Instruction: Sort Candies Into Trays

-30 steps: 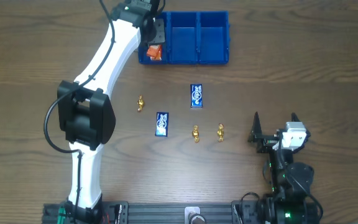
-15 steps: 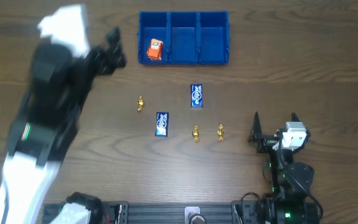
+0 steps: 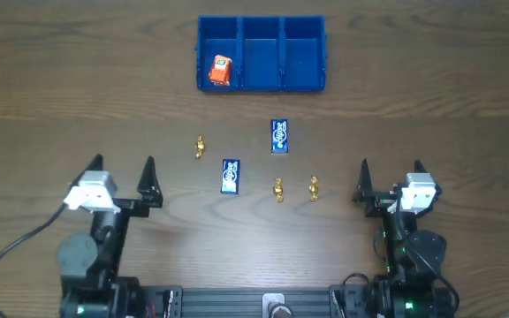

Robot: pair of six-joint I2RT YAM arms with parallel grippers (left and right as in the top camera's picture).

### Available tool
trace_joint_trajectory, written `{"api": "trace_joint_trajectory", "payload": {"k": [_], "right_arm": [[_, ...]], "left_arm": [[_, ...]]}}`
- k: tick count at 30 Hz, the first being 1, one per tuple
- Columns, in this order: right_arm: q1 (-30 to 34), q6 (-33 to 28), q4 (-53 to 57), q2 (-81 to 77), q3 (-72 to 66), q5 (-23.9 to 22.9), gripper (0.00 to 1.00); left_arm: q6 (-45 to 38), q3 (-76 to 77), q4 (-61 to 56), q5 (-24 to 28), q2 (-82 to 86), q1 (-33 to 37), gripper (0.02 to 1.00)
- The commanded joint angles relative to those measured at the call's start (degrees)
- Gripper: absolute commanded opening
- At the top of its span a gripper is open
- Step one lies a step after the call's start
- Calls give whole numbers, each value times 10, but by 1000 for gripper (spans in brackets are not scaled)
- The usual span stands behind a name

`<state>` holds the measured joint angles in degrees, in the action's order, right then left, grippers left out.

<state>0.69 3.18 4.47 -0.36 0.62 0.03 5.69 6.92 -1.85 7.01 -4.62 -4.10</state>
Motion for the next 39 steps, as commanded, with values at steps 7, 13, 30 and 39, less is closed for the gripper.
{"api": "trace_joint_trajectory", "payload": {"k": [7,13,30,39], "right_arm": [[2,-7,3,2,-2,-1,998],[2,-7,3,2,-2,-1,998],[2,-7,3,2,-2,-1,998],[6,94,-57,-44,30,53,998]], "left_arm": [[-8,-66,41,16,45,5,998],[-8,-66,56,14,45,4,998],[-8,-66,56,14,44,4,998],[-8,-66,56,14,44,4,998]]}}
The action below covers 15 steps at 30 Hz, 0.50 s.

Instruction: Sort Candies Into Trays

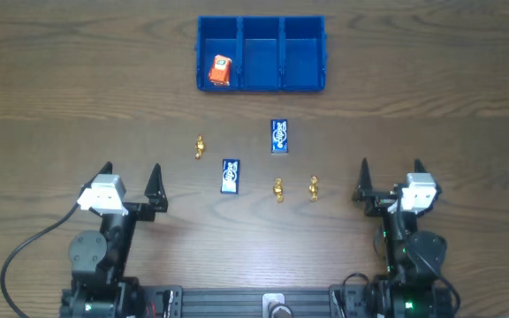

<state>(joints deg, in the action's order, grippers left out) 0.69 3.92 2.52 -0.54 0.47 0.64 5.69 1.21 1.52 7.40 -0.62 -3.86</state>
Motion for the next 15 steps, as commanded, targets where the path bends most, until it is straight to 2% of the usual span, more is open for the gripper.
{"api": "trace_joint_trajectory", "payload": {"k": [1,3,5,6,8,10,15], "right_arm": [[6,108,-35,-78,63,56,998],[6,142,-18,-210,166,87,998],[4,141,-18,-315,243,144,998],[2,141,-18,-383,293,213,998],[-20,152,10,-499,385,319,998],[-77,161,79,-596,465,302,998],[-269,220,286,-804,641,136,996]], "left_arm": [[-8,-9,22,10,4,2,998],[-8,-9,22,10,4,2,996],[-8,-9,22,10,4,2,998],[-8,-9,22,10,4,2,998],[-8,-9,22,10,4,2,996],[-8,-9,22,10,4,2,998],[-8,-9,22,10,4,2,998]]}}
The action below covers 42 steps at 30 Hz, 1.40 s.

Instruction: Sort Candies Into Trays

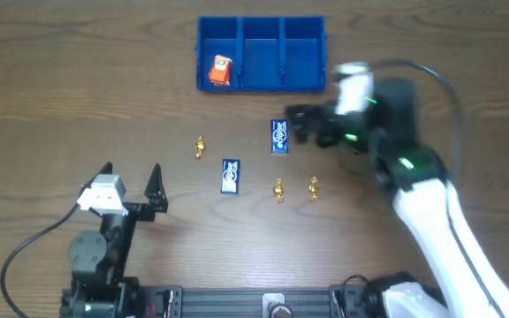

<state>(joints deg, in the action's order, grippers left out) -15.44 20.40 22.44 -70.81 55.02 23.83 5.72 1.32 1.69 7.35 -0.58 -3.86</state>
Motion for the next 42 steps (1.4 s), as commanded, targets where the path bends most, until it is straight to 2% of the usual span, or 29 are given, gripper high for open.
{"api": "trace_joint_trajectory", "payload": {"k": [1,3,5,9,13,18,21,24,26,28,30,33,36,40,42], "right_arm": [[-141,78,123,-137,125,-118,998],[-195,110,168,-191,162,-157,998],[-250,149,208,-247,203,-220,998],[-310,206,288,-360,297,-291,998],[-341,258,287,-438,323,-294,998],[-341,329,282,-492,323,-299,998],[-341,351,280,-508,323,-307,978],[-341,351,273,-523,323,-307,890],[-341,351,272,-524,323,-307,739],[-341,351,270,-524,323,-307,538],[-341,351,269,-524,323,-307,397],[-341,348,271,-524,324,-307,367],[-338,316,302,-496,340,-322,325],[-278,215,426,-433,490,-386,316],[-236,162,452,-438,588,-415,316]], "left_arm": [[-8,-10,20,11,4,2,998],[-8,-10,20,11,4,2,998],[-8,-10,20,11,4,2,998],[-8,-10,20,11,4,2,998],[-8,-10,20,11,4,2,998],[-8,-10,20,11,4,2,996],[-8,-10,20,11,4,2,996],[-8,-10,20,11,4,2,998],[-8,-10,20,11,4,2,998],[-8,-10,20,11,4,2,998],[-8,-10,20,11,4,2,998],[-8,-10,20,11,4,2,996],[-8,-10,20,11,4,2,998],[-8,-10,20,11,4,2,998],[-8,-10,20,11,4,2,998]]}}
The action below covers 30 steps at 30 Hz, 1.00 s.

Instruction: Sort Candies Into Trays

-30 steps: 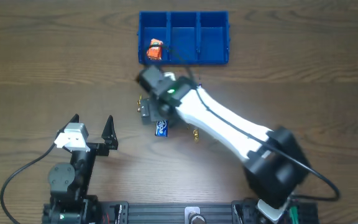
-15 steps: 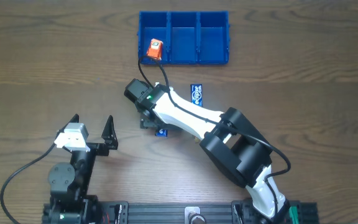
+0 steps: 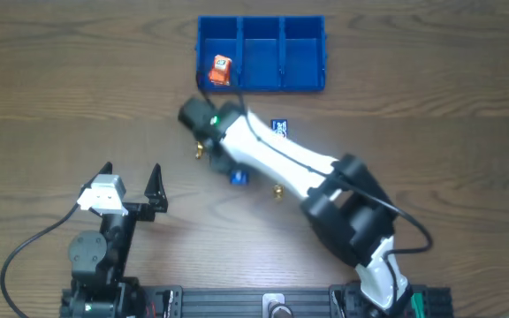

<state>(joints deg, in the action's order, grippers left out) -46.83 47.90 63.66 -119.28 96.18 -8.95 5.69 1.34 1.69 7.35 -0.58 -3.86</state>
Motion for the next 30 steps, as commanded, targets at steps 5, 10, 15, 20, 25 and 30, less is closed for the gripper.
{"api": "trace_joint_trajectory", "payload": {"k": [5,10,15,20,25,30], "right_arm": [[161,-269,-122,-1,247,-121,325],[189,-300,-222,-81,247,-119,325],[189,-297,-253,-129,247,-98,325],[189,-290,-257,-135,247,-98,325],[189,-282,-255,-135,245,-94,562],[189,-282,-238,-132,245,-92,720]], "left_arm": [[-8,-11,20,11,4,2,996],[-8,-11,20,11,4,2,996],[-8,-11,20,11,4,2,998],[-8,-11,20,11,4,2,998],[-8,-11,20,11,4,2,998],[-8,-11,20,11,4,2,998]]}}
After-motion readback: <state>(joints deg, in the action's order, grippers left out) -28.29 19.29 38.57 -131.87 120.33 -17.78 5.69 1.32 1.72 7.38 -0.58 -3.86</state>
